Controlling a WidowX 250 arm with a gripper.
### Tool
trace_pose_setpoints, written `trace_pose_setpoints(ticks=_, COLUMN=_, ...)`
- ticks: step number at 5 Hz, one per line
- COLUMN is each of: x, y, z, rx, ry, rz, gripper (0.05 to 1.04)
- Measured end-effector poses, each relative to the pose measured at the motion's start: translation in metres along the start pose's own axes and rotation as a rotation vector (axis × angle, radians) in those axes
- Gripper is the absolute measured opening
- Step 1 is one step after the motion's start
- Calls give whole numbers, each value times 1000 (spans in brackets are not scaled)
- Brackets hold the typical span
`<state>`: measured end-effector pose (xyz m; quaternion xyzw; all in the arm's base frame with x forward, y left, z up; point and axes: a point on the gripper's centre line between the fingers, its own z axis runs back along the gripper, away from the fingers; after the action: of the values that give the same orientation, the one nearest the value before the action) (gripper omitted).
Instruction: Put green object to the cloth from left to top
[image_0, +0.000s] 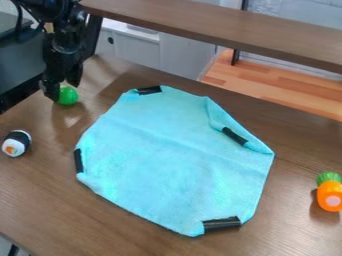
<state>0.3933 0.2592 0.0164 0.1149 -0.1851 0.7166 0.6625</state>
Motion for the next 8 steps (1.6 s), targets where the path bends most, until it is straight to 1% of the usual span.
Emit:
trace_pose_setpoints(ticks=1, x=2, y=0, z=-3, rx=49, ry=0, rz=53, gripper=723)
trace_pose_setpoints(ticks=2, x=2, y=2, z=-3, rx=61, ry=3, rz=62, gripper=691)
trace_pose_setpoints(ticks=3, x=-2, y=2, z=-3, rx=56, ry=28, rz=49, gripper=691)
trace_pose_setpoints(ticks=4, x=-5, y=7, z=8, rx=16, ry=56, rz=-32, gripper=691)
trace_pose_setpoints(ticks=5, x=-4, y=8, z=38, rx=-68, ry=60, rz=-177, gripper=691)
trace_pose_setpoints(ticks=6, x=-16, y=13, z=69, rx=-148, ry=48, rz=-382, gripper=691)
trace_pose_setpoints(ticks=7, x=-38, y=23, z=87, rx=-214, ry=15, rz=-636, gripper=691)
trace_pose_setpoints(ticks=8, x=-53, y=42, z=93, rx=-267, ry=3, rz=-794, gripper=691)
